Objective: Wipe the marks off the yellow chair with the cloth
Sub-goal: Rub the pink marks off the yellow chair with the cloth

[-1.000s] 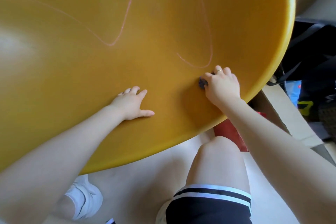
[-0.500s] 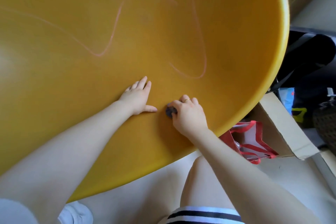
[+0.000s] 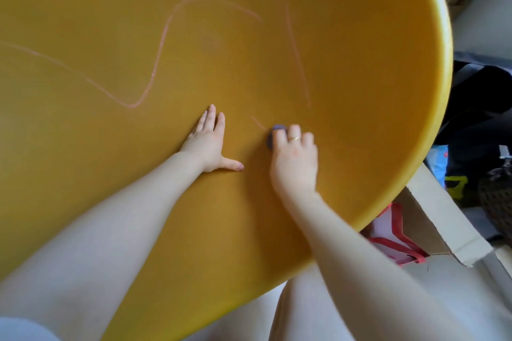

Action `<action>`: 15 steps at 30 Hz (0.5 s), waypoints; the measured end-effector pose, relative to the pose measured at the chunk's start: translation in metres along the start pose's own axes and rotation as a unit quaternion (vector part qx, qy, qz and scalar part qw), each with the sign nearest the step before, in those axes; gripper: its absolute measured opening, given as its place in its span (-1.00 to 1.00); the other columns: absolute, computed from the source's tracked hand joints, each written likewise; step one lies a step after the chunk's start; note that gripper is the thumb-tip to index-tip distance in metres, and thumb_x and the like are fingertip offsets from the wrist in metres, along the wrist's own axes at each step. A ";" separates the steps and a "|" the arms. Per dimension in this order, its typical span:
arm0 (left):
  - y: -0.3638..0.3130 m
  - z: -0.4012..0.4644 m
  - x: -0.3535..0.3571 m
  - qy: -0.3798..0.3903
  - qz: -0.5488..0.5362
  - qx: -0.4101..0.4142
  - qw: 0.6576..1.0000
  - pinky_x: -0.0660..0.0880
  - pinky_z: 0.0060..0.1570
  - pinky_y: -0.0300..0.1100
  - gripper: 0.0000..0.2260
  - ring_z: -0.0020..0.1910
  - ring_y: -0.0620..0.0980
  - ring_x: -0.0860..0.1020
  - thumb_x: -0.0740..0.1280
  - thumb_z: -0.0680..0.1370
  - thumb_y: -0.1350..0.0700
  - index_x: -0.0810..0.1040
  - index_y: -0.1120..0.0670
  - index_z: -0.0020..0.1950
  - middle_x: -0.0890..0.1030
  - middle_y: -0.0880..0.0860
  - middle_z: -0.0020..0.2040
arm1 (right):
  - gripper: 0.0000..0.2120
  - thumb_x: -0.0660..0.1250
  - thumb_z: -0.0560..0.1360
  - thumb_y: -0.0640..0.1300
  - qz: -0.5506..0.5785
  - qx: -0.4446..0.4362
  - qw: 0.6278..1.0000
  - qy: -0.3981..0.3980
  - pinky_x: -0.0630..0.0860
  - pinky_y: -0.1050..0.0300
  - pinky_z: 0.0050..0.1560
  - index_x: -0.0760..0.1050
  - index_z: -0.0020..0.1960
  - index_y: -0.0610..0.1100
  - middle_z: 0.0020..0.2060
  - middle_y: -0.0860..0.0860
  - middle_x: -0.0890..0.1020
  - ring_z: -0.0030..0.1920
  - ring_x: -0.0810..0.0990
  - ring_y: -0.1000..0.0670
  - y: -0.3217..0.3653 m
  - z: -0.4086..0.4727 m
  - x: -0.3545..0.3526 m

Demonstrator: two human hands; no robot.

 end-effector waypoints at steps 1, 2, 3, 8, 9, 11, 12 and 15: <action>0.002 0.001 0.000 0.001 0.001 0.006 1.000 -0.05 0.48 -0.05 0.13 0.52 0.02 -0.23 0.45 0.28 -0.27 -0.23 0.12 0.52 -0.34 0.09 0.51 | -0.65 0.04 0.31 -0.21 0.019 -0.003 1.000 0.018 0.40 0.16 -0.37 0.55 -0.07 -0.15 -0.21 -0.11 0.57 -0.30 0.50 -0.15 0.015 -0.010 0.007; 0.004 0.001 -0.001 0.004 0.003 0.013 1.000 -0.05 0.47 -0.06 0.12 0.52 0.01 -0.23 0.46 0.29 -0.25 -0.22 0.11 0.53 -0.33 0.08 0.51 | -0.68 0.07 0.31 -0.22 0.036 -0.003 0.999 0.033 0.41 0.16 -0.35 0.55 -0.07 -0.16 -0.19 -0.12 0.58 -0.29 0.50 -0.15 0.027 -0.018 0.013; 0.007 0.001 -0.003 0.009 0.005 0.020 1.000 -0.04 0.47 -0.06 0.10 0.52 0.00 -0.22 0.46 0.30 -0.23 -0.21 0.10 0.53 -0.33 0.07 0.52 | -0.72 0.13 0.32 -0.25 0.048 -0.002 0.998 0.050 0.42 0.14 -0.33 0.54 -0.06 -0.17 -0.16 -0.14 0.58 -0.28 0.50 -0.16 0.036 -0.024 0.017; 0.017 0.001 -0.008 0.016 0.018 0.044 0.999 -0.02 0.46 -0.07 0.04 0.52 -0.04 -0.20 0.45 0.34 -0.19 -0.19 0.05 0.54 -0.32 0.02 0.52 | -0.81 0.22 0.42 -0.27 0.046 -0.051 0.995 0.075 0.37 0.04 -0.21 0.50 0.01 -0.15 -0.09 -0.17 0.52 -0.12 0.48 -0.20 0.015 -0.003 0.011; 0.017 0.001 -0.007 0.018 0.019 0.045 0.999 -0.02 0.46 -0.07 0.04 0.52 -0.04 -0.20 0.45 0.34 -0.19 -0.19 0.05 0.54 -0.32 0.02 0.52 | -0.79 0.18 0.41 -0.27 0.019 -0.041 0.998 0.044 0.38 0.04 -0.23 0.51 0.00 -0.15 -0.11 -0.18 0.53 -0.14 0.49 -0.21 0.001 0.009 0.005; 0.017 0.001 -0.007 0.018 0.019 0.045 0.999 -0.02 0.46 -0.07 0.03 0.52 -0.05 -0.20 0.44 0.34 -0.20 -0.20 0.03 0.53 -0.33 0.00 0.52 | -0.73 0.11 0.39 -0.26 -0.043 -0.008 0.998 -0.041 0.39 0.05 -0.28 0.52 -0.01 -0.16 -0.13 -0.20 0.54 -0.18 0.50 -0.21 -0.030 0.037 -0.014; 0.017 0.001 -0.008 0.017 0.020 0.045 0.999 -0.02 0.46 -0.07 0.03 0.52 -0.06 -0.20 0.44 0.34 -0.20 -0.20 0.03 0.53 -0.33 0.00 0.52 | -0.72 0.10 0.40 -0.29 -0.057 0.008 0.996 -0.068 0.39 0.02 -0.26 0.51 0.01 -0.19 -0.10 -0.22 0.54 -0.17 0.49 -0.22 -0.043 0.049 -0.025; 0.018 0.002 -0.009 0.013 0.017 0.046 0.999 0.00 0.46 -0.06 0.03 0.52 -0.07 -0.20 0.44 0.34 -0.21 -0.20 0.01 0.54 -0.32 -0.02 0.52 | -0.73 0.10 0.47 -0.38 -0.040 0.044 0.995 -0.086 0.33 -0.07 -0.14 0.43 0.13 -0.25 0.08 -0.27 0.47 -0.03 0.43 -0.25 -0.059 0.075 -0.042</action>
Point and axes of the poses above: each hand's wrist, its own z-axis towards the middle knuckle, its own x-axis out of the palm, y = z × x, the point moved 3 cm from there along z, towards the middle knuckle
